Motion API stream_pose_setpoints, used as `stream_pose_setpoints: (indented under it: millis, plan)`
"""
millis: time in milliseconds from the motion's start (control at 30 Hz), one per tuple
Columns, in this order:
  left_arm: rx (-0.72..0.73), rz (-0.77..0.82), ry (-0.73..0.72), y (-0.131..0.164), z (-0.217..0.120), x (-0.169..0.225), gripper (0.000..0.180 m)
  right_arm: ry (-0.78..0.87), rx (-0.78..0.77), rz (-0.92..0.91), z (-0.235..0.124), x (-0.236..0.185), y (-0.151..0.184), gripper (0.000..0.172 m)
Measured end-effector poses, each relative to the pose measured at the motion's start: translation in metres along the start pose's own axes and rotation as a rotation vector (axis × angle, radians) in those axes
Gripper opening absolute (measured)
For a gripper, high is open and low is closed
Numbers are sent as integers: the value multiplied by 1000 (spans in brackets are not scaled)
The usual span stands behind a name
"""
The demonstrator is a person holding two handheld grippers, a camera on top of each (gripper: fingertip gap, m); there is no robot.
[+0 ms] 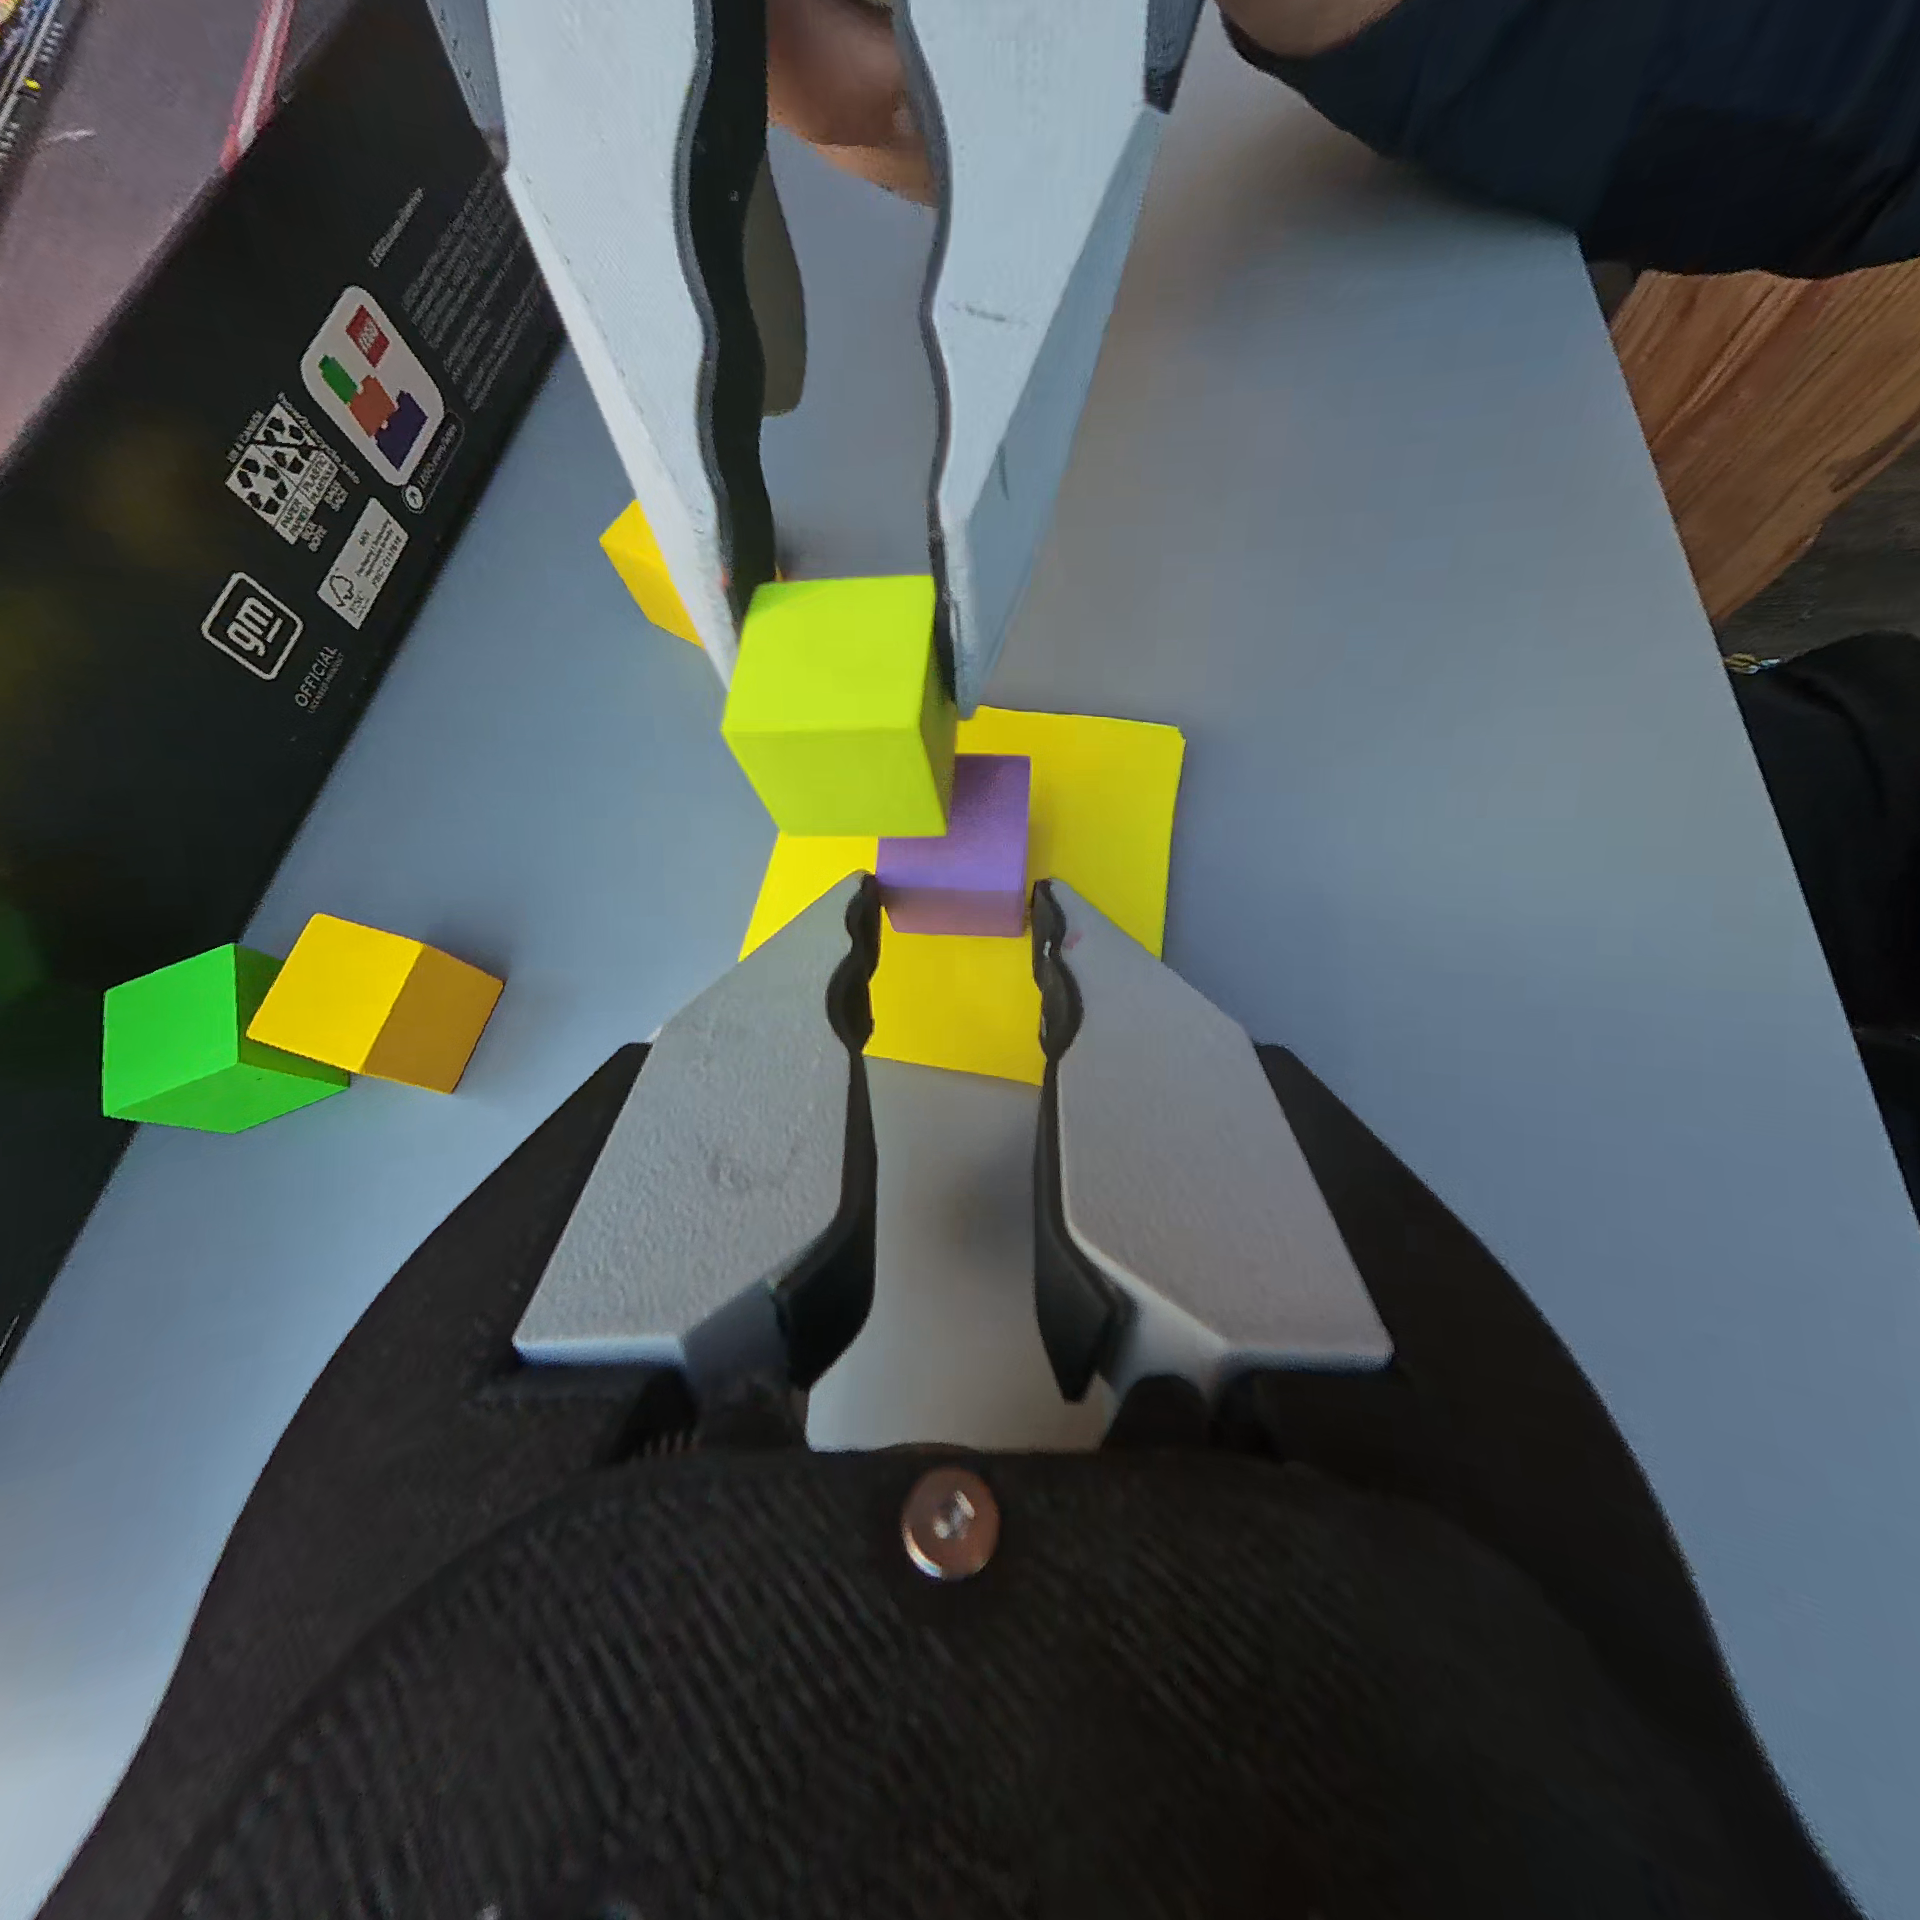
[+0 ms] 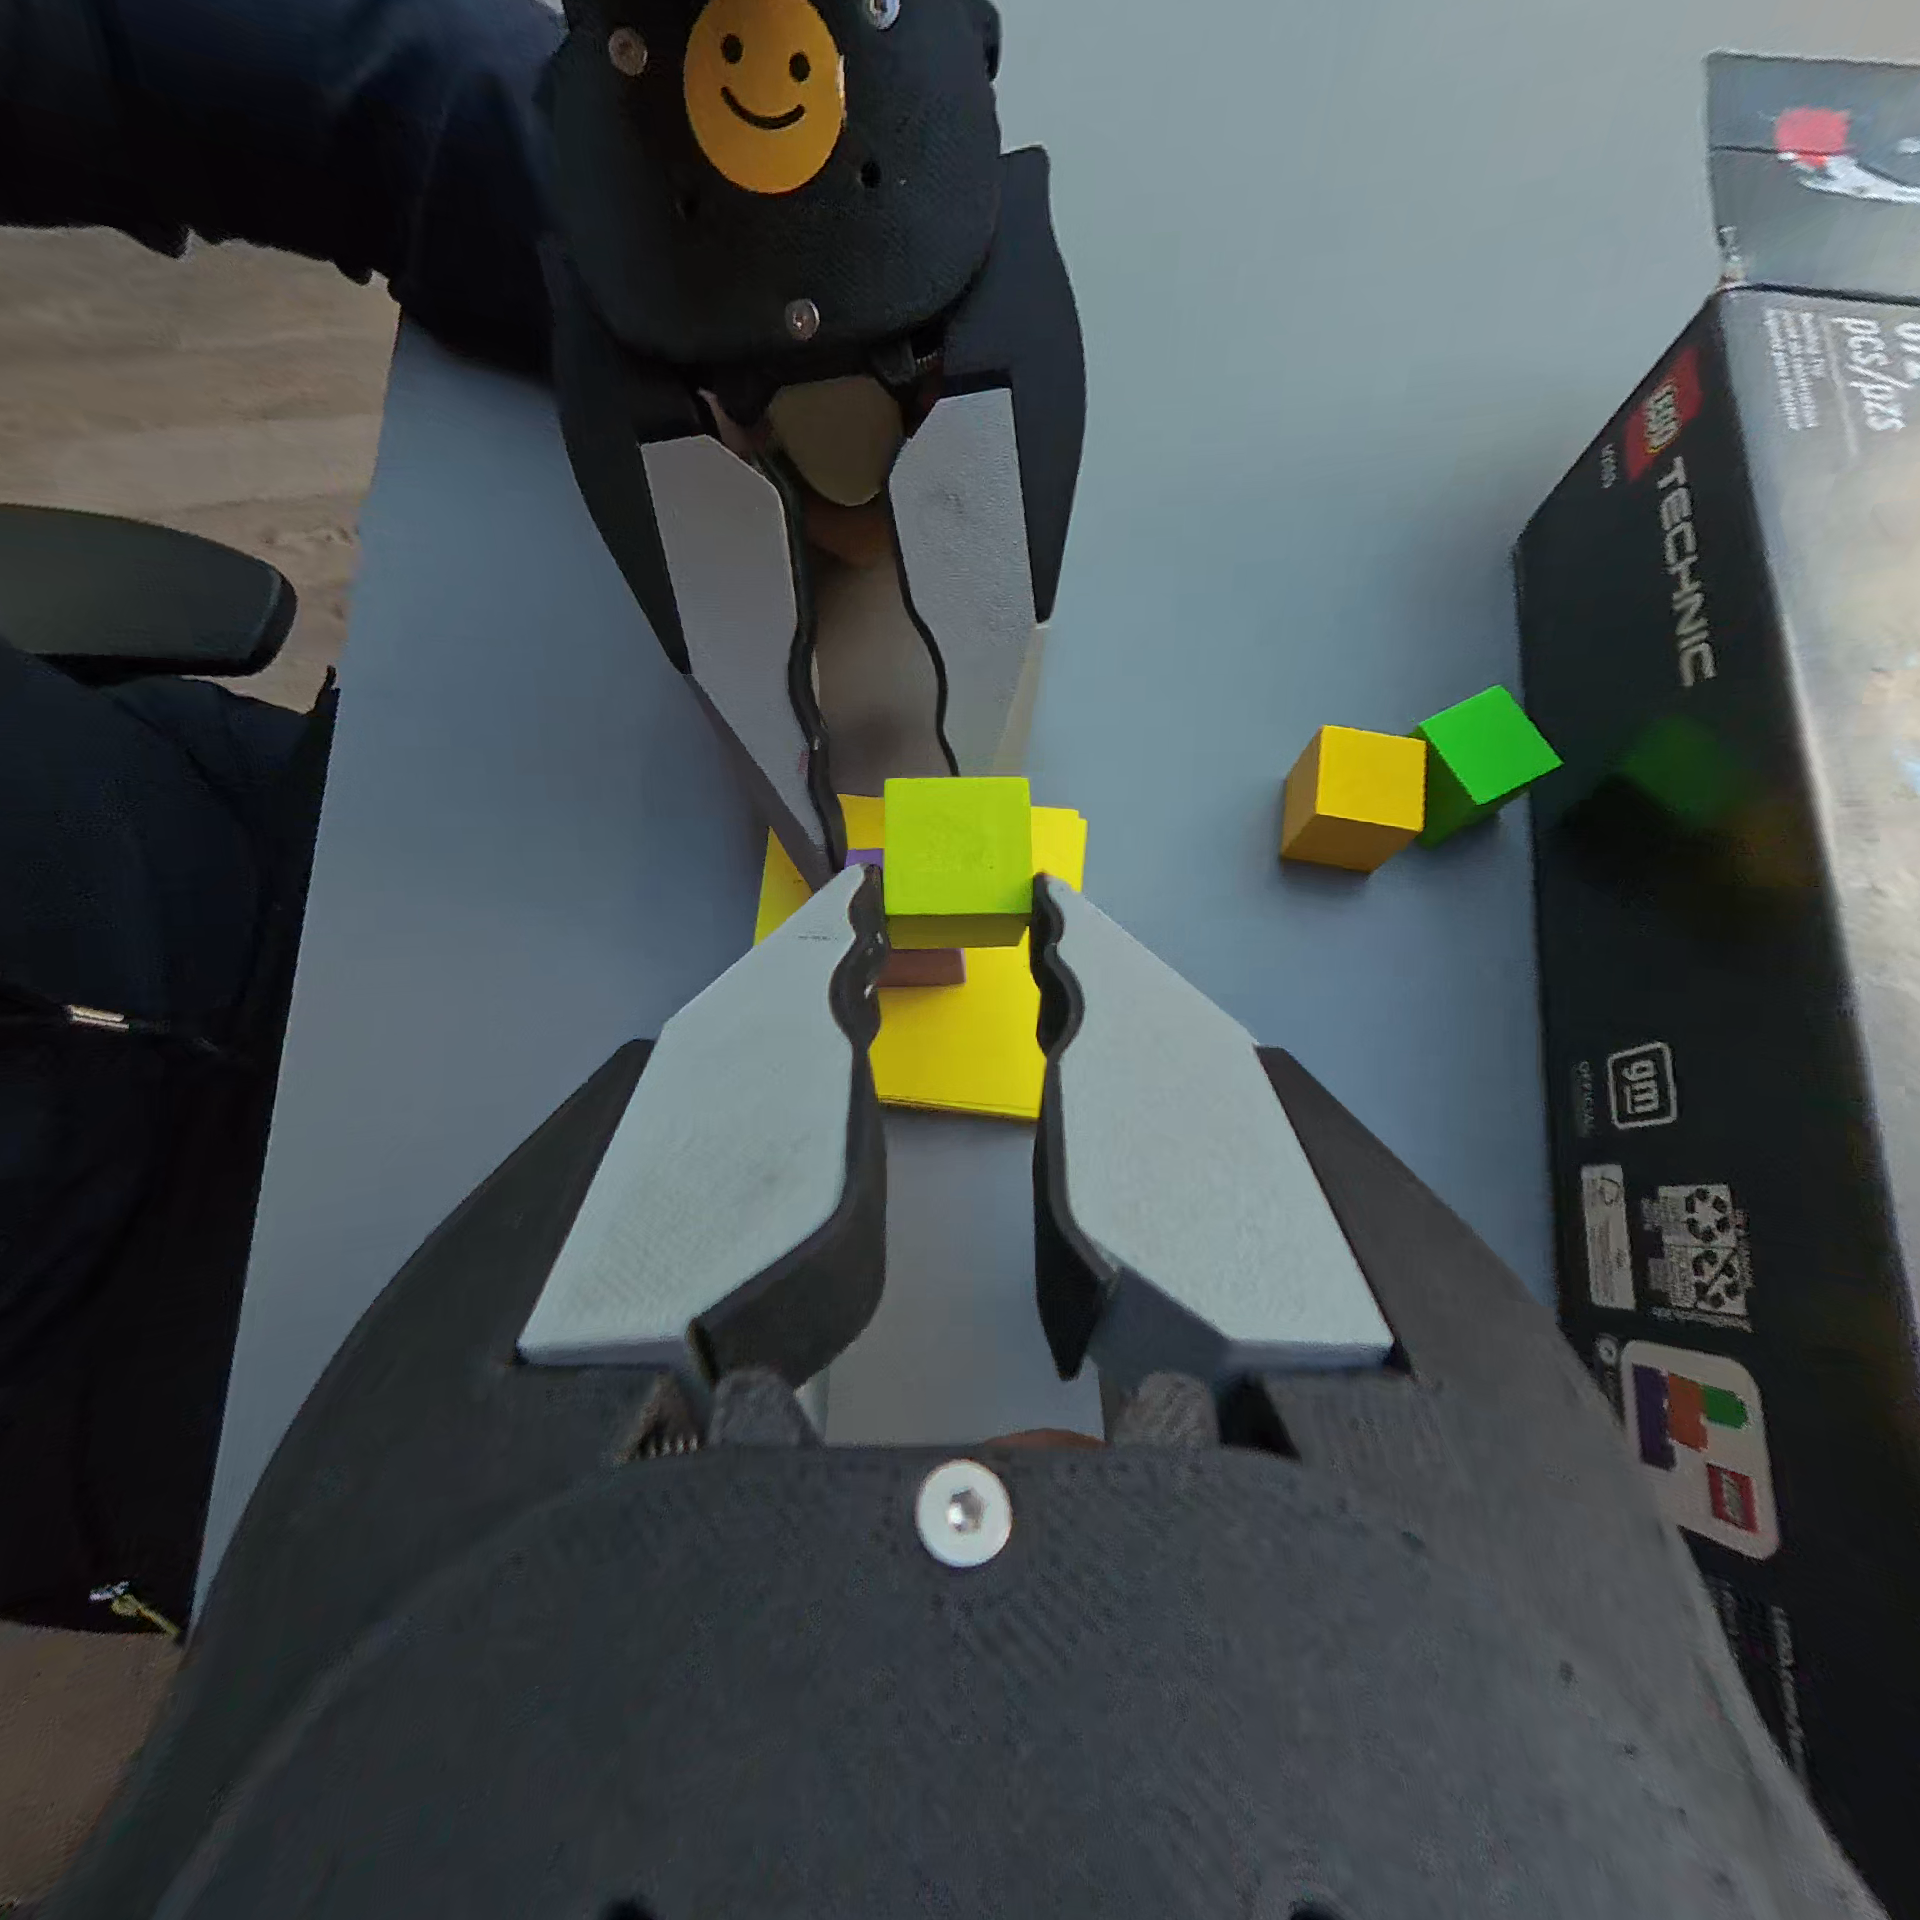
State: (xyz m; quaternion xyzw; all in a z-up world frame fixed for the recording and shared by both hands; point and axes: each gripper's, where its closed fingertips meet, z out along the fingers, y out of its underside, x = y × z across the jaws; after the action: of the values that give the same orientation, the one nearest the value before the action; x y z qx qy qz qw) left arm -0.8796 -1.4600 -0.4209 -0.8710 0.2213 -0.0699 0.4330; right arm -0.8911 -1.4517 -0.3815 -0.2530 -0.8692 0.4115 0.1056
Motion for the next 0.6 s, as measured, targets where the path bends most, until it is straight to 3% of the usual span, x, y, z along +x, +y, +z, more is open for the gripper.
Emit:
stream_pose_setpoints:
  millis: [167, 600]
  plan:
    - [-17, 20, -12, 2, 2, 1, 25, -7, -63, -41, 8, -12, 4, 25]
    - [-11, -13, -12, 2, 1, -3, 30, -21, -58, -34, 12, -11, 6, 25]
